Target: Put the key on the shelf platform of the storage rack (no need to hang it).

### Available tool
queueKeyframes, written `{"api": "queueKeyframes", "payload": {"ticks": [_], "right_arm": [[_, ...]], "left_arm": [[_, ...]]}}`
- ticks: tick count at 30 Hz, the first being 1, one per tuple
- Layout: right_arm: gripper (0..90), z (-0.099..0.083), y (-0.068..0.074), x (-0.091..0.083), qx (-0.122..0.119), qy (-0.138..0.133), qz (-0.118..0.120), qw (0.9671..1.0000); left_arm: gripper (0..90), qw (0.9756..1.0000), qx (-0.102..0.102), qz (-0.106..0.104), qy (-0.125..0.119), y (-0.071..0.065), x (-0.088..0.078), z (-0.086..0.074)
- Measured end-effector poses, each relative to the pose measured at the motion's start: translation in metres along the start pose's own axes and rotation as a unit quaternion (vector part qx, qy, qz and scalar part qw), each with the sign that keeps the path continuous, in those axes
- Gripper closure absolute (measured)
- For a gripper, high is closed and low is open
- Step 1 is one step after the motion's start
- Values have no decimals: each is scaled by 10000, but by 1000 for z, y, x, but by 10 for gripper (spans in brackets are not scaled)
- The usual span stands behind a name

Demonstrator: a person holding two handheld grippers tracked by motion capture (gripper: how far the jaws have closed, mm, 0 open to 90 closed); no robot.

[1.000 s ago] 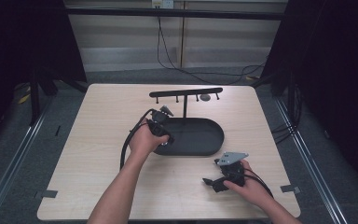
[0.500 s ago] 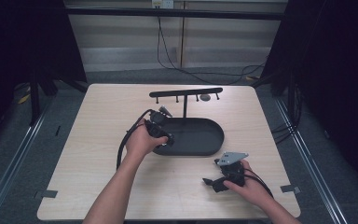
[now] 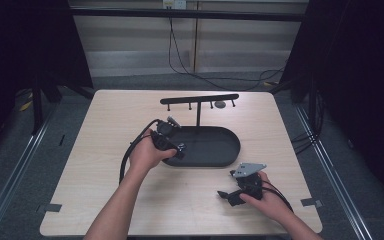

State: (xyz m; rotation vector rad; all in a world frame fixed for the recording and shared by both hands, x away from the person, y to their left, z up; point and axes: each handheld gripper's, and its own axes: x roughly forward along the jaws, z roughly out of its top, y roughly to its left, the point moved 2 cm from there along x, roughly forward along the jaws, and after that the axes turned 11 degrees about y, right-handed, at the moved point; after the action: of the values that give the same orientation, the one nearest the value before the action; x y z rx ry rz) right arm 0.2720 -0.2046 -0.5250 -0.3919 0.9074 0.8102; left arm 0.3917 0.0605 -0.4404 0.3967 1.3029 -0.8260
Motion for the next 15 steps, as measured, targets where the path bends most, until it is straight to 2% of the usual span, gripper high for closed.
{"api": "queueKeyframes", "payload": {"ticks": [15], "right_arm": [[115,0,0,0,0,-11,-3,10000]], "left_arm": [[325,10000,-56,54,8,11,-8,-22]]}}
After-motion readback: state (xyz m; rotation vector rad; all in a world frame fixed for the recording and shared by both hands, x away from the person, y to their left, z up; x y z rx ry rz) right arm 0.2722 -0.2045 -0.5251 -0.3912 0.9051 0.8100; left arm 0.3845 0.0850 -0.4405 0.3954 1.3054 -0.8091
